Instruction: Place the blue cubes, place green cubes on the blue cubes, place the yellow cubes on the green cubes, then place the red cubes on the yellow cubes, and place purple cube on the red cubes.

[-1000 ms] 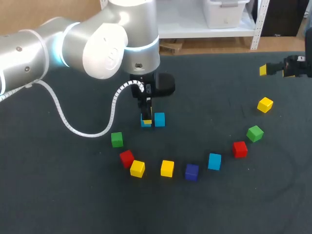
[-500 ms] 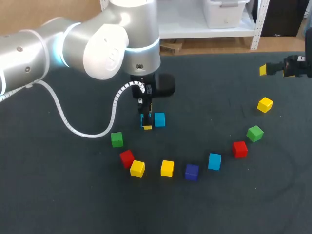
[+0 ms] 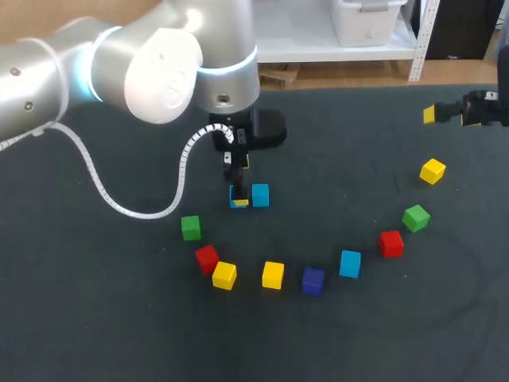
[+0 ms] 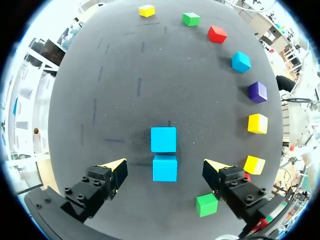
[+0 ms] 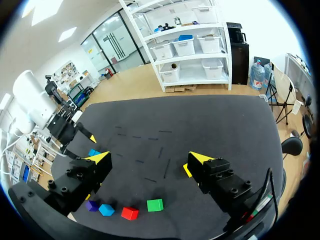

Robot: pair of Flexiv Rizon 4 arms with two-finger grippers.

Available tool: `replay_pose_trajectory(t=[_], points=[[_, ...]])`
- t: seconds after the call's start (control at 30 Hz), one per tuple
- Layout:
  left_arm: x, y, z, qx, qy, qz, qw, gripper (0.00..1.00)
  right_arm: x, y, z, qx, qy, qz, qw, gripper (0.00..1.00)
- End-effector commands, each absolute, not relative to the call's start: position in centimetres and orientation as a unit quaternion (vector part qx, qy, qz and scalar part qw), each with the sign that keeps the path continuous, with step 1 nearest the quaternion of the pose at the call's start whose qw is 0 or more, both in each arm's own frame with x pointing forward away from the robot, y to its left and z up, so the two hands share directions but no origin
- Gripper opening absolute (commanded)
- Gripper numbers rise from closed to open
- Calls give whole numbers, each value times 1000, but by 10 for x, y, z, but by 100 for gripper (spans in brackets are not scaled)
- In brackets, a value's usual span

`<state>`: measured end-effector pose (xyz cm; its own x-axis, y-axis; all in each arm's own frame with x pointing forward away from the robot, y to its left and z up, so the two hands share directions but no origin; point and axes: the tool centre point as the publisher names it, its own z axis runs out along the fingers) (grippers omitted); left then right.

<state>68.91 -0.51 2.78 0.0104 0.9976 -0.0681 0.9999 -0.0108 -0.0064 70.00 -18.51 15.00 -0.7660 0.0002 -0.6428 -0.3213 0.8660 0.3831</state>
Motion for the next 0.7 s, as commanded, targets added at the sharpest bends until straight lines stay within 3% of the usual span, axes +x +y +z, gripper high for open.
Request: replay_pose_trajectory(t=[0.03,0.7], points=[[679,4,35,710,703,-21,34,100,700,-185,150,-88,908,243,330,100],[657,69,54,682,708,-100,153,100,700,-185,150,-88,908,243,330,100]])
